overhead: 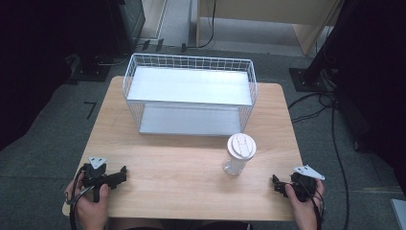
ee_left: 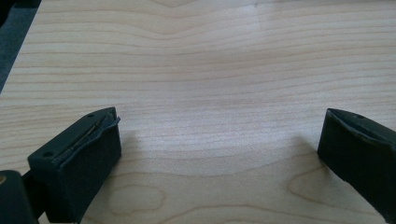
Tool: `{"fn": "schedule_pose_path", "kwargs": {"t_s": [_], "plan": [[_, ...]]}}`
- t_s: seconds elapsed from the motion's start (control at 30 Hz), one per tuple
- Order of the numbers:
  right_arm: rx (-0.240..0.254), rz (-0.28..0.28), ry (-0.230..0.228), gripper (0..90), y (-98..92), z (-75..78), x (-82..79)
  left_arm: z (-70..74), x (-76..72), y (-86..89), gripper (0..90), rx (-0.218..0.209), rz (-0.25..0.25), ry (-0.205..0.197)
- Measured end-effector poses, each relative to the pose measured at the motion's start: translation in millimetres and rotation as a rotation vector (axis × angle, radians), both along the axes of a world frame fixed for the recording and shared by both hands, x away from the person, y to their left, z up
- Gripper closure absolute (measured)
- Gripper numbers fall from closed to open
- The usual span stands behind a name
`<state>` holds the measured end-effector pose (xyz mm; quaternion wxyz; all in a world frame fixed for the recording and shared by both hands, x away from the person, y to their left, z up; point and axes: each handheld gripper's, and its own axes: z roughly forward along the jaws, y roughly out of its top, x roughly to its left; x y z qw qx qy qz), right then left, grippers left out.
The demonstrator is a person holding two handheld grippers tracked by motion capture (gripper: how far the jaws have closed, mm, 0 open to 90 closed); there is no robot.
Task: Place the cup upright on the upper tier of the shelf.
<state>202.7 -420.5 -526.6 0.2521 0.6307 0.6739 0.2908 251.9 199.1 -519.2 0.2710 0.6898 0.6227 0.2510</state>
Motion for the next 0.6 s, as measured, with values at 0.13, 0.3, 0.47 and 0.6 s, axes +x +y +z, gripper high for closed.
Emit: {"fn": "schedule_pose_path", "kwargs": {"t_s": [0.13, 0.3, 0.47, 0.6], "plan": [[-0.001, 0.012, 0.014, 0.0, 3.4, 1.3, -2.5, 0.1, 0.0, 0.0, 0.0, 0.001, 0.0, 0.0], [-0.016, 0.064, 0.006, 0.0, 14.9, 2.2, -4.8, 0.0, 0.0, 0.0, 0.0, 0.001, 0.0, 0.0], [0.014, 0.114, -0.013, 0.1, 29.5, 4.8, -4.1, 0.0, 0.0, 0.0, 0.0, 0.001, -0.001, 0.0], [0.027, 0.146, -0.033, 0.1, 41.2, 7.3, -4.4, 0.0, 0.0, 0.1, 0.0, 0.001, -0.001, 0.0]]}}
